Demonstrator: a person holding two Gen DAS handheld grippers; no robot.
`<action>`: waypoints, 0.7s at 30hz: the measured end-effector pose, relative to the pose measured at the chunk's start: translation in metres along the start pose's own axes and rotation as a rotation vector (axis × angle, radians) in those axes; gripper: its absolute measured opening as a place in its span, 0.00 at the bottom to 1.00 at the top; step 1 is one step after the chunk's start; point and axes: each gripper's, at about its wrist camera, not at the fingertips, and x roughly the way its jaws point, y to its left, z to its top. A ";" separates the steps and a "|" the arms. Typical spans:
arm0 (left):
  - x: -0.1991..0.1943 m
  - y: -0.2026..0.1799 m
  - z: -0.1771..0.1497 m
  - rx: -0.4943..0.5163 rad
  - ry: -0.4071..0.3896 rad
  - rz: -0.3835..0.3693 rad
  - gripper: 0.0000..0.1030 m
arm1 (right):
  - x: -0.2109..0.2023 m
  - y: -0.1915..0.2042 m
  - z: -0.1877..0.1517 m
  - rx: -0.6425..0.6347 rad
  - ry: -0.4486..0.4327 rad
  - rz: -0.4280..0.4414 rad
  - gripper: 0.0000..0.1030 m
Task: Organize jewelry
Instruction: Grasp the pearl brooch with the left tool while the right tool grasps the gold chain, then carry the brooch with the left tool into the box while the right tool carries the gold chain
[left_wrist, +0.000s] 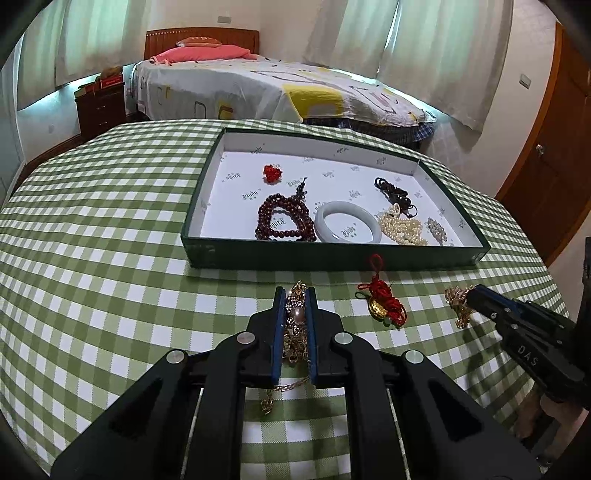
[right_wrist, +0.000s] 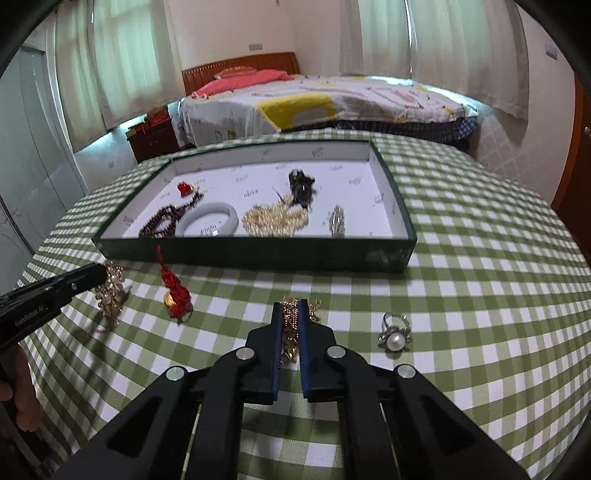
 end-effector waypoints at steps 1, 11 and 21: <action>-0.002 0.000 0.001 0.000 -0.004 0.001 0.10 | -0.003 0.000 0.001 -0.001 -0.010 0.001 0.08; -0.033 -0.004 0.016 0.001 -0.087 -0.008 0.10 | -0.040 0.006 0.023 -0.006 -0.122 0.018 0.08; -0.070 -0.014 0.045 0.011 -0.201 -0.030 0.10 | -0.070 0.013 0.047 -0.018 -0.229 0.034 0.08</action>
